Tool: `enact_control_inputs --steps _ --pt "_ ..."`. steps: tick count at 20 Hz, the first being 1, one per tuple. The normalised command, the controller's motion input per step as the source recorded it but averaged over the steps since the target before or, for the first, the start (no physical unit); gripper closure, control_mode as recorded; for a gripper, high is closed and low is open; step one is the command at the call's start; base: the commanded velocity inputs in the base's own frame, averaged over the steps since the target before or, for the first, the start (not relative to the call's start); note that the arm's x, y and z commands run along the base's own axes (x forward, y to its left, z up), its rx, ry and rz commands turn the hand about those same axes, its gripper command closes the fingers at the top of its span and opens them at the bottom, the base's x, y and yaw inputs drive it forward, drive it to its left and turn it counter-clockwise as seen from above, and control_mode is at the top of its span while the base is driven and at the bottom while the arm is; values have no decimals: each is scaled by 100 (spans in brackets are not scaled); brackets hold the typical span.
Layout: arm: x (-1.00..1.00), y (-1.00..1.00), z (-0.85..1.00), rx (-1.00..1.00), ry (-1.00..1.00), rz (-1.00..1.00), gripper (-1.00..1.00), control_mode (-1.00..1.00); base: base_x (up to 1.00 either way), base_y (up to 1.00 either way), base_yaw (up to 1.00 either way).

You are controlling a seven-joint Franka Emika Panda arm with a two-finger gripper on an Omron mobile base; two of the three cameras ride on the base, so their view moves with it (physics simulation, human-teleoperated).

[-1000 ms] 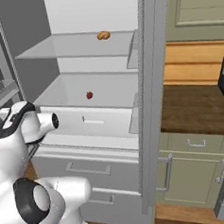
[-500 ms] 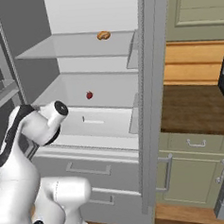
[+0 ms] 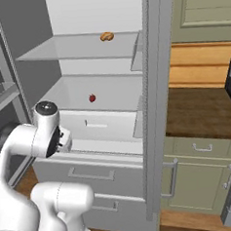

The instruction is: Take the strawberry from the fridge and place it on top of the pancake, located on the dining counter.

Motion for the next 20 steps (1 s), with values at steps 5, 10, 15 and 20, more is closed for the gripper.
enact_control_inputs --steps 5,10,15,20 --pt "-27 -68 5 -41 -5 -16 -100 -100 0 0 0" --pt "-7 -32 19 -14 -2 -6 -100 -100 0 0 0" --pt "0 0 0 -1 1 0 -100 -100 0 0 0" --pt "16 2 -9 0 1 0 -100 -100 0 0 0"
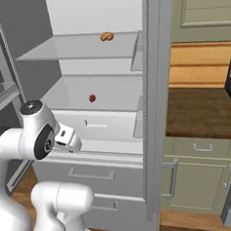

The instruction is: Take the strawberry from the fridge and place it on top of the pancake, located on the dining counter.

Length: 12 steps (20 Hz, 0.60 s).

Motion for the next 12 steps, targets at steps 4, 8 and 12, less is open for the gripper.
enact_control_inputs --steps 4,8,12 --pt "0 0 0 0 0 0 -100 100 57 20 -5" --pt "0 0 0 0 0 0 -100 100 59 35 -6" --pt "0 0 0 0 0 0 -100 100 66 9 -1"
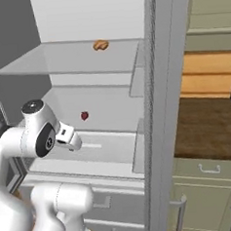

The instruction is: Take the strawberry from the fridge and place it on top of the pancake, located on the dining counter.

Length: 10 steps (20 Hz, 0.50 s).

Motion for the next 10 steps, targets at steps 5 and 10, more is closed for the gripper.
enact_control_inputs --steps 5,10 --pt "0 0 0 0 0 0 -100 100 78 0 0" --pt "25 0 -2 0 0 0 -100 -100 43 0 0"
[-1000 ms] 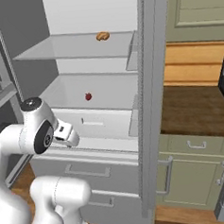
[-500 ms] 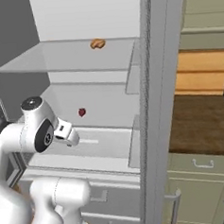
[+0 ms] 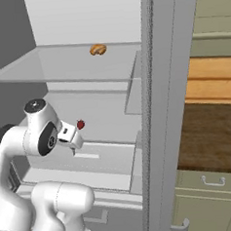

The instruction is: Take the strawberry from the fridge and place it on top of the pancake, located on the dining counter.

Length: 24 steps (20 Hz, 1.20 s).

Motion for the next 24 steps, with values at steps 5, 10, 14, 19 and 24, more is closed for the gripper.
enact_control_inputs --steps 5,10,14,19,24 --pt "71 0 -2 5 -21 0 -100 -100 0 0 0" --pt "81 0 -4 1 -3 0 -100 -100 0 0 0" --pt "63 0 0 -9 19 0 -100 -100 0 0 0" --pt "53 -3 -8 -7 16 4 -100 -100 0 0 0" --pt "39 -2 -30 0 -9 10 -100 -100 0 0 0"
